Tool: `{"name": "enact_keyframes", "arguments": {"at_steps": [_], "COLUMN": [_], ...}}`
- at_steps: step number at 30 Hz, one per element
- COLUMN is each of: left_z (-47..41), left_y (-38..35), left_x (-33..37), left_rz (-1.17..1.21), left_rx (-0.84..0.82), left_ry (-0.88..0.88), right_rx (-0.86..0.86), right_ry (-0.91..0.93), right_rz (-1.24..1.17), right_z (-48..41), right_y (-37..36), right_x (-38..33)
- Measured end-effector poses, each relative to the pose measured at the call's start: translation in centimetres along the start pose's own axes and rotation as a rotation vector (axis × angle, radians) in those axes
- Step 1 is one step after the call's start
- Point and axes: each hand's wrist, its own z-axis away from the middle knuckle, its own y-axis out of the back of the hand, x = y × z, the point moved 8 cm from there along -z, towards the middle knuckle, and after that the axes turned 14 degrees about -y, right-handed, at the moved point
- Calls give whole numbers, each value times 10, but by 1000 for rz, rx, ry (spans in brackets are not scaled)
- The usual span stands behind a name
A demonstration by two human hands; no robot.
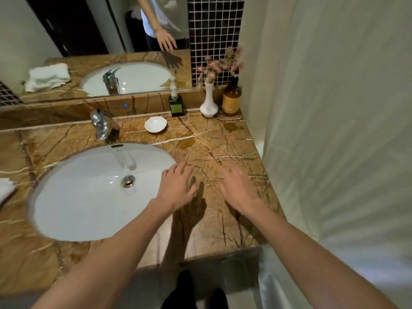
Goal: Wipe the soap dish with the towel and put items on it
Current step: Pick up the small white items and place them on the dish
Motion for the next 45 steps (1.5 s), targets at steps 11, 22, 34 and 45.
{"name": "enact_keyframes", "arguments": {"at_steps": [11,22,34,45], "left_z": [34,19,-1,-26], "left_y": [-41,-77,-99,-117], "left_x": [60,107,124,162], "left_rz": [41,210,169,145], "left_rx": [-125,-159,-160,-159], "left_ry": [-48,-130,-208,-257], "right_rx": [16,-53,-47,19], "right_ry": [-240,-276,-198,-316], "right_rz": [-26,-15,-141,-150], "right_z": [65,76,69,93], "right_y": [1,-32,-29,-7], "right_x": [79,92,95,158]}}
